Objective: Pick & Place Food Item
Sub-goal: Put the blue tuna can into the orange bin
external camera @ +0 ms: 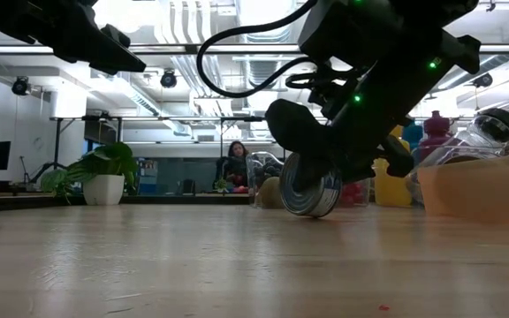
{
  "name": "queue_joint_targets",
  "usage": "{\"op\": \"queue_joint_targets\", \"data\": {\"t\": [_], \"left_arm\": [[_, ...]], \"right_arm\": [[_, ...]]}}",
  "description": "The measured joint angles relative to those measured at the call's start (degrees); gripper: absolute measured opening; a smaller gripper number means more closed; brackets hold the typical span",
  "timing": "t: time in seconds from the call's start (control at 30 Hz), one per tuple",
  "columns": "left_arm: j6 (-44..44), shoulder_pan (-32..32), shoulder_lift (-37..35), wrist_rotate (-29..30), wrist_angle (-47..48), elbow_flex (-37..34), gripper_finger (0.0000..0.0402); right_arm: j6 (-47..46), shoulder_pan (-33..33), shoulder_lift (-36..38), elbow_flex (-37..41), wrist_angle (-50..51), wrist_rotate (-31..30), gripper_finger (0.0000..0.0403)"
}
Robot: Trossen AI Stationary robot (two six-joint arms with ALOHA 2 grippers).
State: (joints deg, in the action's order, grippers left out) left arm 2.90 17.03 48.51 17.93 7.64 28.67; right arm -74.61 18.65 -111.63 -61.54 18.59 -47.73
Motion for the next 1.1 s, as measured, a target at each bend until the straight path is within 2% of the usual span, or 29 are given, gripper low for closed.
{"op": "queue_joint_targets", "data": {"t": [0.3,0.57,0.87,1.1], "left_arm": [[0.00,-0.01,0.00,0.00,0.02,0.00,0.0108],[0.00,-0.01,0.00,0.00,-0.02,0.00,0.0108],[0.00,-0.01,0.00,0.00,0.11,0.00,0.0108],[0.00,-0.01,0.00,0.00,0.13,0.00,0.0108]], "right_arm": [[0.26,1.16,0.54,0.00,0.63,-0.06,0.0120],[-0.81,5.09,4.65,0.00,5.05,-1.89,0.0120],[-6.46,13.36,14.35,-0.73,20.36,-1.92,0.0120],[-21.87,20.66,20.88,-1.03,38.63,-1.91,0.0120]]}}
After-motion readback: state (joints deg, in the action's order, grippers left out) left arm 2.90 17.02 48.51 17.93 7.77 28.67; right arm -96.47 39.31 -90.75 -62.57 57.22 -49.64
